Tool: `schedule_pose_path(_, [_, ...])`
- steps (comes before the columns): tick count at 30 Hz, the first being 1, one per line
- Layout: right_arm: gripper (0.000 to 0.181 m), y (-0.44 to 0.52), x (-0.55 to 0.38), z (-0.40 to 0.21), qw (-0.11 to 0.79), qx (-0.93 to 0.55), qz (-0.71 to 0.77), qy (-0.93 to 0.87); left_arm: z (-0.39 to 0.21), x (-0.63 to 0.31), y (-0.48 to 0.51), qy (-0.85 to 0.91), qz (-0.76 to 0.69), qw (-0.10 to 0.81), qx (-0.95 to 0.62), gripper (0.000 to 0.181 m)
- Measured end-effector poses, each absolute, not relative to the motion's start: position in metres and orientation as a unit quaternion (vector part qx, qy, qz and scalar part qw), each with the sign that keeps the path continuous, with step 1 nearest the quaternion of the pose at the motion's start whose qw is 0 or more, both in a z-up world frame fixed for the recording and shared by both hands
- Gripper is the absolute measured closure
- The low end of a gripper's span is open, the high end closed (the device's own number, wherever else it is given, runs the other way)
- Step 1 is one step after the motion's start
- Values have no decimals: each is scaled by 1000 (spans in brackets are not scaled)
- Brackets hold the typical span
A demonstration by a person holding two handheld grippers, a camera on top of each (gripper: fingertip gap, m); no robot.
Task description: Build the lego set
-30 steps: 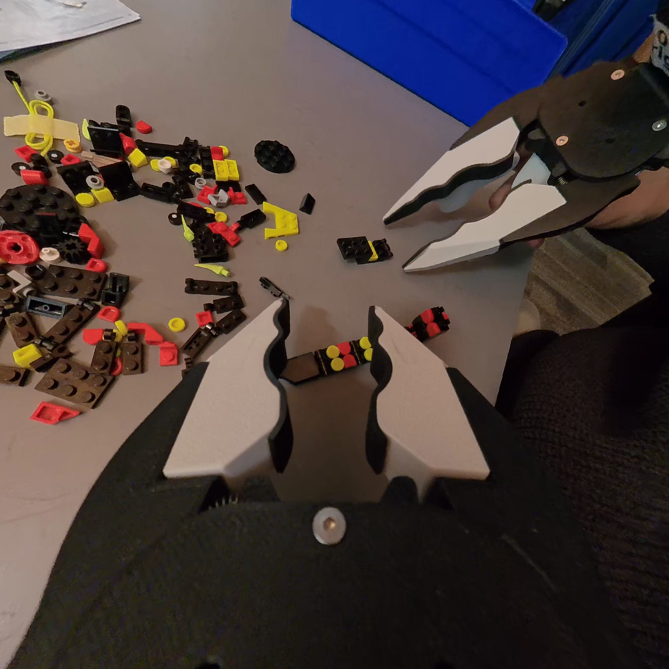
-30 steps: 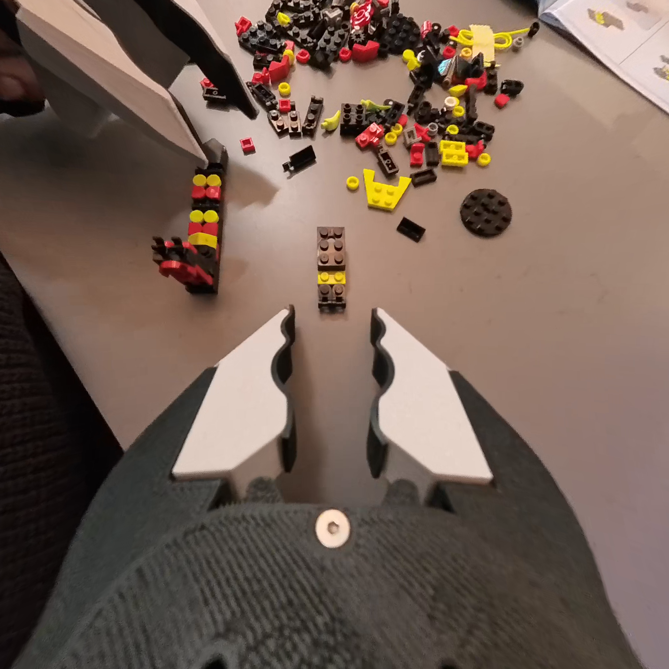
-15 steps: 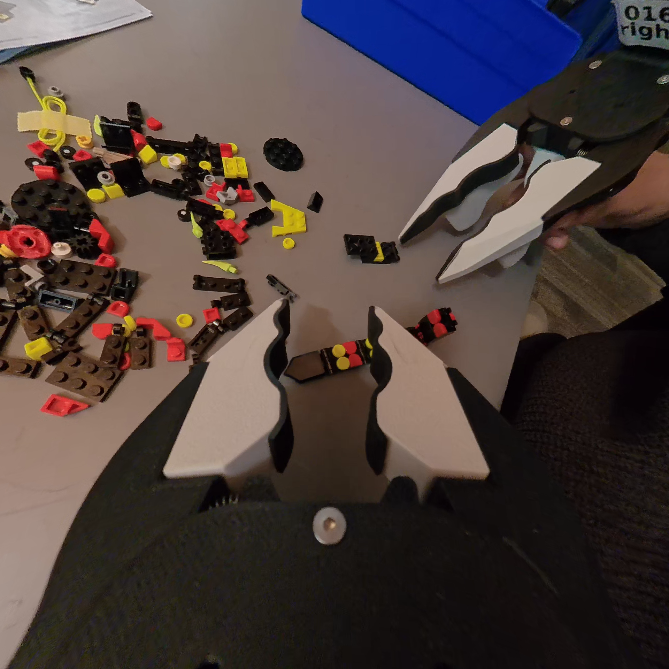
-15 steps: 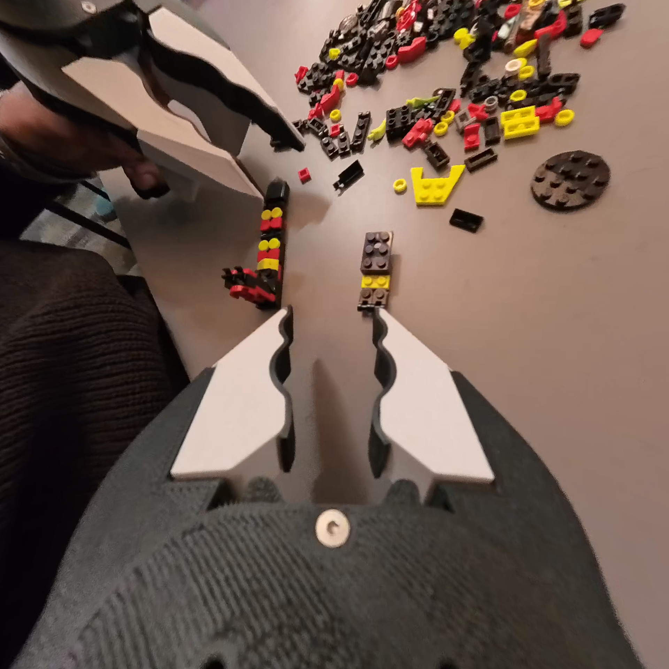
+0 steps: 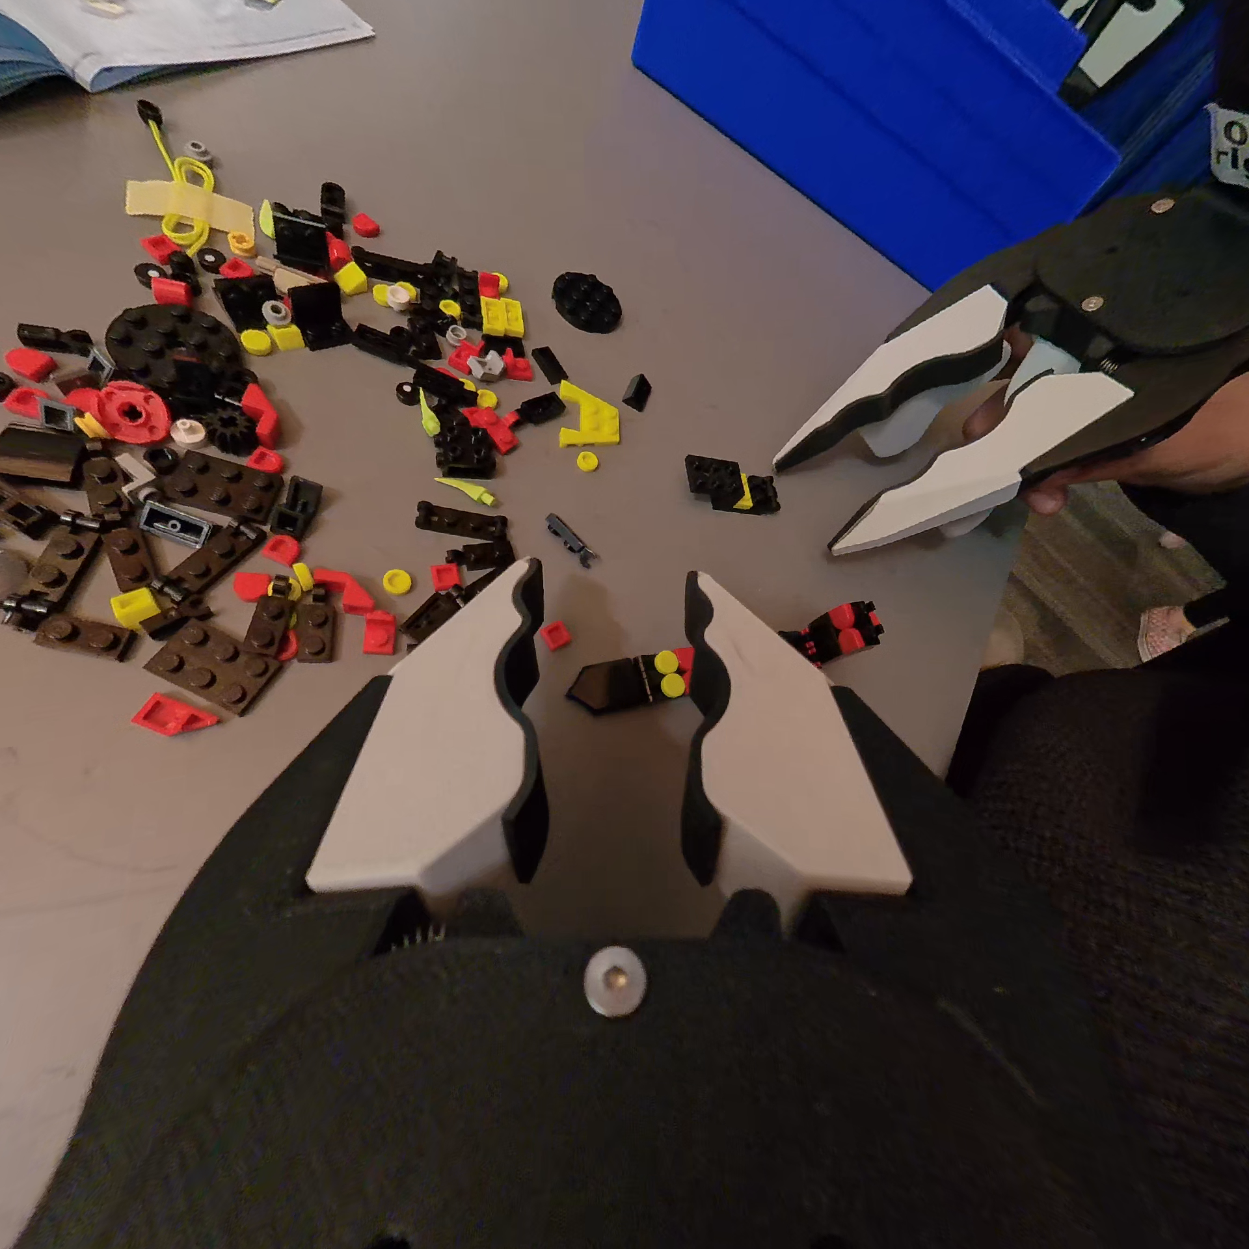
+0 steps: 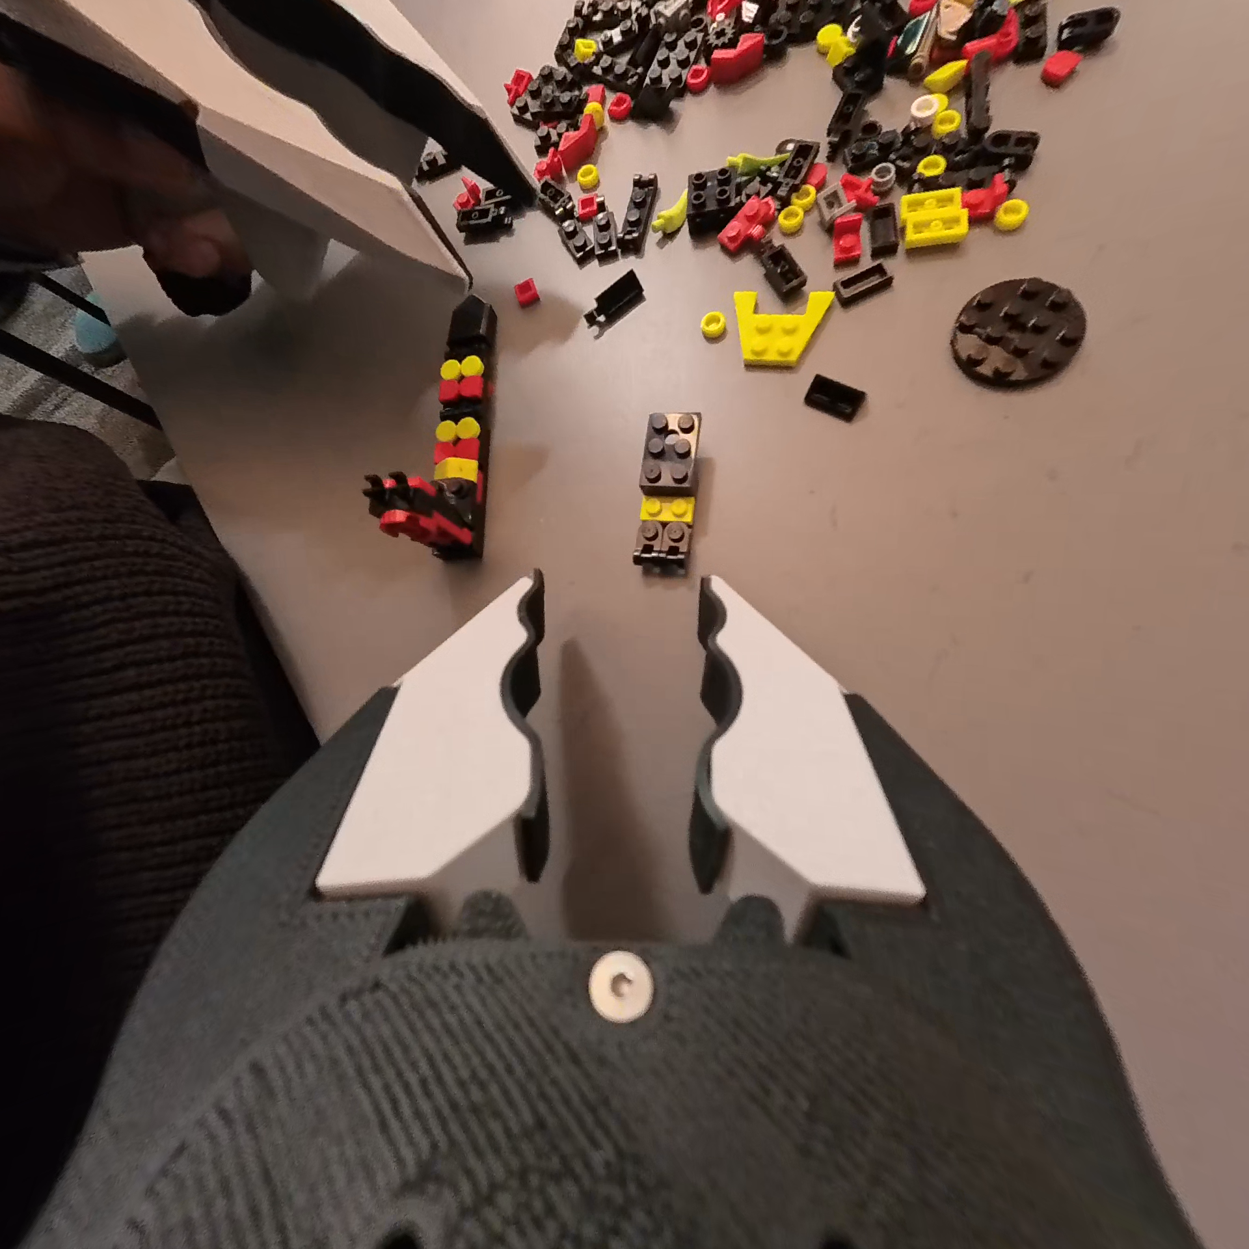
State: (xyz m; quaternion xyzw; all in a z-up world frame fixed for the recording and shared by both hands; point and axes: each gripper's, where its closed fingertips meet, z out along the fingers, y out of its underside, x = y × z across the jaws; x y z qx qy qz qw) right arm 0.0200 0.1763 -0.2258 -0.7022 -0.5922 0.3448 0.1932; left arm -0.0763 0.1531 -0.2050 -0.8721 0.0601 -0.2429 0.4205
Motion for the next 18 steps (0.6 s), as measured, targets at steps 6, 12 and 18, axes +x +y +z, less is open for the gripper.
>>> schedule_pose_path(6, [136,176,20,-226,193,-703,343,-593,-206,-76,153,59,-246,419,-872,141])
schedule_pose_path(12, [136,176,21,-227,193,-703,341,-594,-207,-74,152,61,-248,416,-873,141])
schedule_pose_path(18, [136,176,21,-227,193,-702,341,-595,-207,-74,152,61,-249,414,-873,141])
